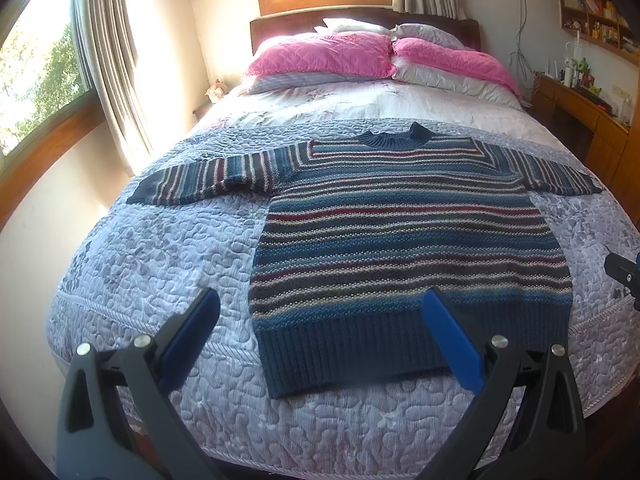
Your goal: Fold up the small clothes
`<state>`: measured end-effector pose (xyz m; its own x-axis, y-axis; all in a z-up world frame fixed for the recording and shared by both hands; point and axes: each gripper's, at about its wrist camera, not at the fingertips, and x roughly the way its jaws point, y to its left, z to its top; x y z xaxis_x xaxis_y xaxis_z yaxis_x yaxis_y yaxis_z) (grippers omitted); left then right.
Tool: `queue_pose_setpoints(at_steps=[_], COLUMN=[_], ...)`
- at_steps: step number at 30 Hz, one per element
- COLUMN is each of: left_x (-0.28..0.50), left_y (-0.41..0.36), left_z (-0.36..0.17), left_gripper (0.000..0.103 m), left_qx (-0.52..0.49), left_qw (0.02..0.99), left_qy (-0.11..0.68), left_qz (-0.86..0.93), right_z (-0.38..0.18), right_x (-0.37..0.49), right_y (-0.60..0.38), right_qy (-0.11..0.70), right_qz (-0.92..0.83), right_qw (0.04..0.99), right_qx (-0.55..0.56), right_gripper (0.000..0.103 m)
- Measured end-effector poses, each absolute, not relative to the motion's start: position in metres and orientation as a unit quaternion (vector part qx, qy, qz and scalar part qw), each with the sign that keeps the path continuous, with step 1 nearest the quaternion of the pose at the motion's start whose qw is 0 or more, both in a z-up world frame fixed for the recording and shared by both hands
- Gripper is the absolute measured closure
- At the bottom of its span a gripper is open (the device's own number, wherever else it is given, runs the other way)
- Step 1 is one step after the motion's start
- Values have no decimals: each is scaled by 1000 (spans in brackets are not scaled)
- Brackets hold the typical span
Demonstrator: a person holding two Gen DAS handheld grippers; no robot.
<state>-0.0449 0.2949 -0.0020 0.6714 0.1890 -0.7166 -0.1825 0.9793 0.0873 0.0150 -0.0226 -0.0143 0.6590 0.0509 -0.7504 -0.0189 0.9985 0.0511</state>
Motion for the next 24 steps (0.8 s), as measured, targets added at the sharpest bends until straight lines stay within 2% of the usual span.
queue_pose_setpoints(at_steps=[24], left_x=[-44], left_y=[297], left_z=[-6], left_gripper=[3], left_qx=[3], left_qw=[913], left_qy=[396], left_qz=[101], right_z=[-20], right_x=[17], right_y=[-23], right_qy=[415], right_qz=[16], right_qw=[909], right_qx=[13], right_gripper=[4])
